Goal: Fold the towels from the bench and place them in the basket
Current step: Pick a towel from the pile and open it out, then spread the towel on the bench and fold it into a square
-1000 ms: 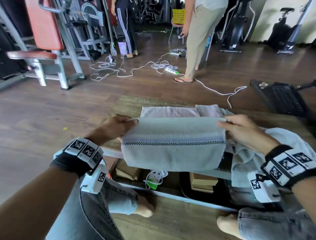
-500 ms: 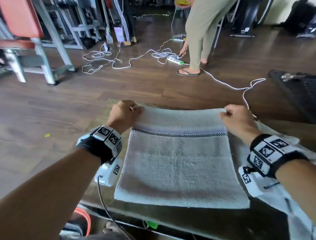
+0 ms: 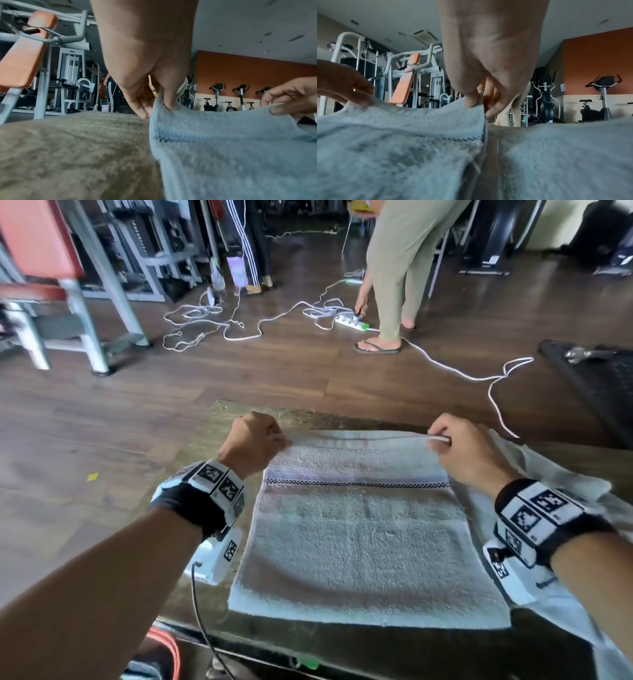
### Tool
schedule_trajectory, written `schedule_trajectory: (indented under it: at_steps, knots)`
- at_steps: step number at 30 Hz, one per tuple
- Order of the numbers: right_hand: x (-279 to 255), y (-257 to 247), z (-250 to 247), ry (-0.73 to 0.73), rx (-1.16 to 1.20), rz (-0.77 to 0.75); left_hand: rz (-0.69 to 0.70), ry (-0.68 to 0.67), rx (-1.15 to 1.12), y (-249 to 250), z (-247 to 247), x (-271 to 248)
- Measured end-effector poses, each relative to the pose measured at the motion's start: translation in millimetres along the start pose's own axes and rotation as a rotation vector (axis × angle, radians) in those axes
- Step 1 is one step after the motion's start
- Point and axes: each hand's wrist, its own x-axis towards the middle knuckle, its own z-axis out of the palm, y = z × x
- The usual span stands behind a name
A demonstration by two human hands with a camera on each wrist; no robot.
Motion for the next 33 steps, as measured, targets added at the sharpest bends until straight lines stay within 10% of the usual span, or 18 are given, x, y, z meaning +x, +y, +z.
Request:
schedule_trajectory:
  at_steps: [20,28,33]
  knots:
    - [-159.5,-50.6,-197.4,0.105,0.454,-0.119,0.145,-0.031,-0.246,114.1,-168.9,-145.2]
    - [-145.4,-24.9,-136.3,0.042,0.369,0.007,0.036,0.144,-0.012,109.0,-72.1,-116.4]
    - [-160.4,-24.6,-93.0,-0.056,0.327,-0.033,0.263,-0.083,-0.085,130.0,-1.7,-137.2]
